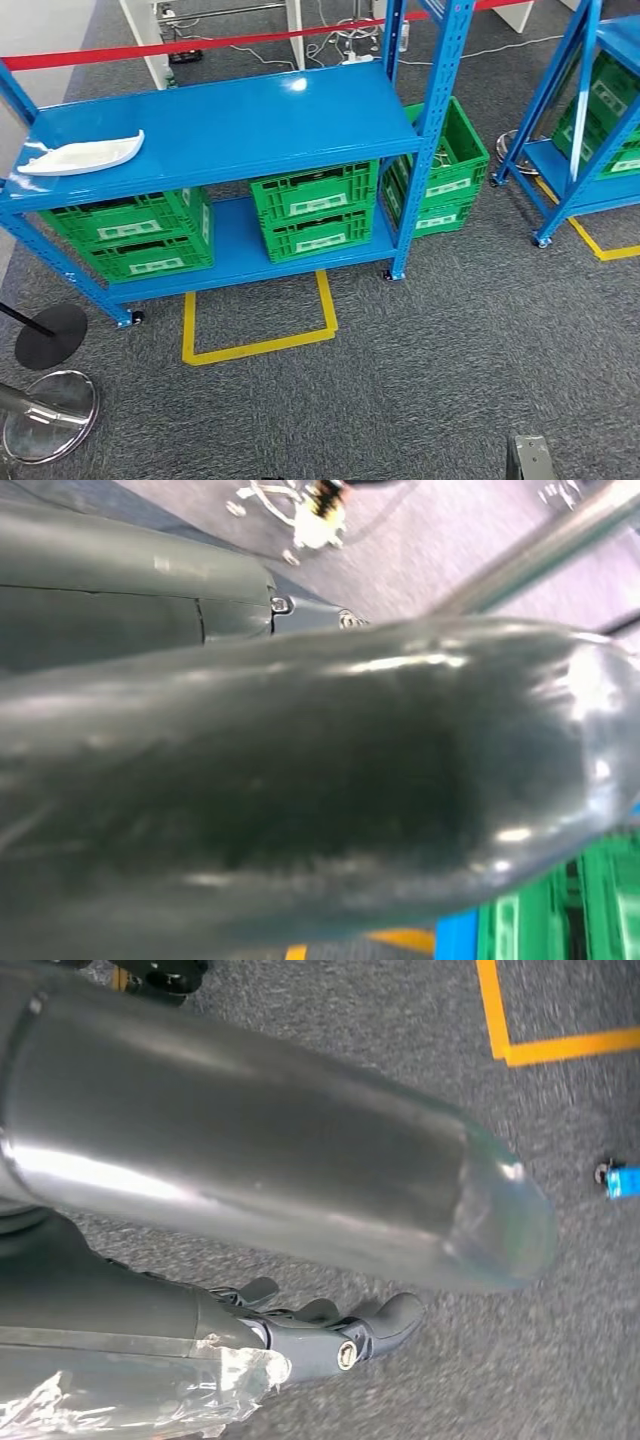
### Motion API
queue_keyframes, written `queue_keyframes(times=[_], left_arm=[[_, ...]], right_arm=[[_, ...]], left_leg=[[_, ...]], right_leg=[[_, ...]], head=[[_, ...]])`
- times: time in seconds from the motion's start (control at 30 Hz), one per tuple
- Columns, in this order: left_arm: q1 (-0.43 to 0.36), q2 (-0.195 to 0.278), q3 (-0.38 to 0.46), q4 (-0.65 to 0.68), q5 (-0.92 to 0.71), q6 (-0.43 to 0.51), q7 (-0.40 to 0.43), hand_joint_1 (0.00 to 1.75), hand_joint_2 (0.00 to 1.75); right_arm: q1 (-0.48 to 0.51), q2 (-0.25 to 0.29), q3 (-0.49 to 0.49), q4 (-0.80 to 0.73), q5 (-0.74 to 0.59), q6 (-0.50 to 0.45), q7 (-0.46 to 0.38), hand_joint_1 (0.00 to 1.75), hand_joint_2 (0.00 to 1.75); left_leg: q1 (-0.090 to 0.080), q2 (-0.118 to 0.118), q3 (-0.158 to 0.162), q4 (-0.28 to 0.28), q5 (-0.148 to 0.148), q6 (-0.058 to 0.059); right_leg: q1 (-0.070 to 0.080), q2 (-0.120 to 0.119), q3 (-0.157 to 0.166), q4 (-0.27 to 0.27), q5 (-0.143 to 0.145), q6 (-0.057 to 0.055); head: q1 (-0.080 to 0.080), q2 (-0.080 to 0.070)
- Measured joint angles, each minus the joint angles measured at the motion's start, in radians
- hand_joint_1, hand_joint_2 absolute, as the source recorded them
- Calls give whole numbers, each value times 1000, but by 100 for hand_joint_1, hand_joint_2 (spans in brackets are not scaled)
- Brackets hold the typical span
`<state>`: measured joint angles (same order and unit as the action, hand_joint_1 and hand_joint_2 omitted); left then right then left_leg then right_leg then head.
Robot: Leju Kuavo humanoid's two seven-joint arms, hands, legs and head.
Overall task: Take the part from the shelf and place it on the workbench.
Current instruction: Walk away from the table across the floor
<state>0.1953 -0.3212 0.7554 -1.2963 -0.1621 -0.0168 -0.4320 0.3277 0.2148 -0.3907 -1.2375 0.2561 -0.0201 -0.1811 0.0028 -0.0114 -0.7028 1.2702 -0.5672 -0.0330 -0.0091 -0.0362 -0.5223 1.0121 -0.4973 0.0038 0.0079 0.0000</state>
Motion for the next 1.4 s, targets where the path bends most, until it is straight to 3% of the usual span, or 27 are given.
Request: queue_keyframes(times=[0.03, 0.07, 0.13, 0.2, 0.27, 0.3, 0.37, 0.43, 0.47, 0.5, 0.53, 0.6, 0.67, 0.77, 0.83, 0.87, 0.97, 1.0, 1.03, 1.07, 1.13, 1.17, 1.23, 1.3, 1.33, 1.4], left_arm=[[0, 0, 0, 0, 1, 1, 0, 0, 0], [0, 0, 0, 0, 2, 2, 0, 0, 0], [0, 0, -1, 0, 4, 3, 1, 0, 0], [-1, 0, -5, 0, 5, 3, 1, 0, 0], [1, 0, -8, 0, 6, 4, 1, 0, 0], [2, 0, -8, 0, 6, 5, 1, 0, 0], [3, -1, -10, 0, 7, 5, 1, 0, 0], [3, -1, -12, 0, 7, 5, 1, 0, 0], [3, -1, -13, 0, 7, 5, 1, 0, 0], [3, -1, -13, 0, 7, 5, 1, 0, 0], [3, -1, -13, 0, 7, 5, 1, 0, 0], [3, -2, -13, 0, 7, 5, 1, 0, 0], [3, -1, -13, 0, 6, 5, 1, 0, 0], [3, 0, -13, 0, 4, 3, 1, 0, 0], [3, 1, -12, 0, 1, 0, 1, 0, 0], [2, 1, -12, 0, 0, 0, 0, 0, 0], [1, 2, -12, 0, -2, -3, -1, 0, 0], [1, 2, -12, 0, -2, -4, -1, 0, 0], [1, 2, -12, 0, -2, -4, -1, 0, 0], [2, 2, -12, 0, -2, -5, -1, 0, 0], [2, 2, -12, 0, -2, -5, -1, 0, 0], [1, 2, -12, 0, -3, -5, -1, 0, 0], [1, 2, -12, 0, -3, -5, -1, 0, 0], [2, 1, -12, 0, -3, -5, -1, 0, 0], [3, 0, -12, 0, -3, -6, -1, 0, 0], [3, -1, -12, 0, -4, -7, -2, 0, 0]], right_arm=[[0, 0, 2, 0, -2, -1, 0, 0, 0], [-1, 0, 5, 0, -3, -1, 0, 0, 0], [-2, -1, 8, 0, -5, -1, 0, 0, 0], [-3, -2, 10, 0, -5, -1, 0, 0, 0], [-5, -3, 13, 0, -7, -2, 0, 0, 0], [-6, -4, 15, -1, -7, -2, 0, 0, 0], [-8, -7, 19, -2, -8, -4, 0, 0, 0], [-6, -8, 22, -2, -9, -4, 1, 0, 0], [-4, -9, 22, -1, -9, -5, 1, 0, 0], [-2, -9, 23, 0, -9, -5, 2, 0, 0], [-1, -10, 23, 0, -11, -6, 2, 0, 0], [-4, -12, 24, 0, -17, -11, 2, 0, 0], [-9, -14, 29, 1, -26, -24, 2, 0, 0], [-12, -17, 42, 1, -40, -46, 6, 0, 0], [-11, -22, 52, 1, -48, -54, 6, 0, 0], [-11, -23, 55, 1, -52, -57, 6, 0, 0], [-6, -26, 63, 2, -61, -64, 7, 0, 0], [-4, -27, 65, 3, -63, -65, 7, 0, 0], [-3, -28, 67, 3, -64, -67, 7, 0, 0], [-2, -29, 68, 3, -65, -69, 7, 0, 0], [-2, -30, 73, 4, -65, -71, 7, 0, 0], [-3, -31, 75, 4, -65, -71, 7, 0, 0], [-4, -33, 79, 4, -67, -73, 7, 0, 0], [-5, -36, 83, 4, -71, -76, 7, 0, 0], [-6, -37, 85, 4, -73, -78, 6, 0, 0], [-9, -40, 89, 5, -77, -83, 5, 0, 0]], left_leg=[[0, 3, 5, -17, 25, 2], [-1, 12, 29, -70, 64, 5], [-10, 65, 95, -208, 126, 16], [-19, 100, 127, -275, 137, 25], [-18, 77, 127, -282, 134, 33], [-15, 64, 129, -285, 135, 38], [-7, 39, 135, -290, 138, 48], [-4, 13, 136, -290, 137, 53], [-4, -3, 136, -290, 137, 54], [-3, -16, 137, -290, 136, 54], [-3, -28, 140, -290, 135, 54], [-1, -45, 147, -289, 129, 49], [-3, -56, 151, -285, 119, 38], [-4, -60, 149, -287, 109, 28], [-3, -46, 146, -270, 97, 19], [-3, -33, 129, -234, 79, 14], [-1, -3, 11, -31, 3, 4], [-1, -1, -21, 14, -1, 4], [-1, -1, -36, 23, 17, 6], [-1, -1, -29, -12, 56, 8], [-4, 6, 22, -145, 145, 17], [-6, 11, 48, -203, 168, 21], [-9, 16, 71, -256, 165, 27], [-6, 10, 85, -266, 153, 34], [-3, 8, 97, -270, 146, 40], [0, 5, 124, -274, 130, 51]], right_leg=[[1, -14, 4, 0, -4, 0], [2, -28, 11, 0, -8, 1], [7, -50, 20, 0, -19, 6], [14, -72, 26, -3, -31, 15], [17, -97, 40, -10, -37, 25], [16, -94, 45, -8, -43, 30], [13, -41, 27, 49, -79, 41], [10, 20, -45, 188, -138, 48], [9, 30, -85, 254, -156, 50], [8, 33, -114, 289, -155, 51], [8, 34, -123, 284, -131, 51], [4, 37, -91, 168, -42, 53], [0, 50, -46, 48, 10, 51], [0, 61, -29, 14, 10, 27], [-1, 58, -23, 12, 7, 12], [-2, 55, -17, 11, 4, 5], [-1, 46, -2, 10, -11, -4], [-1, 42, 6, 10, -18, -4], [-1, 40, 15, 10, -26, -3], [-1, 37, 26, 10, -35, -1], [0, 32, 47, 9, -56, 5], [1, 31, 55, 7, -67, 9], [5, 30, 73, -3, -78, 20], [6, 29, 87, -3, -72, 32], [6, 30, 80, 26, -64, 37], [6, 32, 12, 139, -66, 45]], head=[[0, 0], [0, 0], [-1, 0], [-1, 0], [-1, 0], [0, 0], [5, 0], [10, 0], [10, 0], [10, 0], [10, 0], [11, 0], [11, 0], [9, 0], [4, 0], [1, 0], [-8, 0], [-8, 0], [-8, 0], [-8, 0], [-8, 0], [-8, 0], [-9, 0], [-8, 0], [-7, 0], [-2, 0]])
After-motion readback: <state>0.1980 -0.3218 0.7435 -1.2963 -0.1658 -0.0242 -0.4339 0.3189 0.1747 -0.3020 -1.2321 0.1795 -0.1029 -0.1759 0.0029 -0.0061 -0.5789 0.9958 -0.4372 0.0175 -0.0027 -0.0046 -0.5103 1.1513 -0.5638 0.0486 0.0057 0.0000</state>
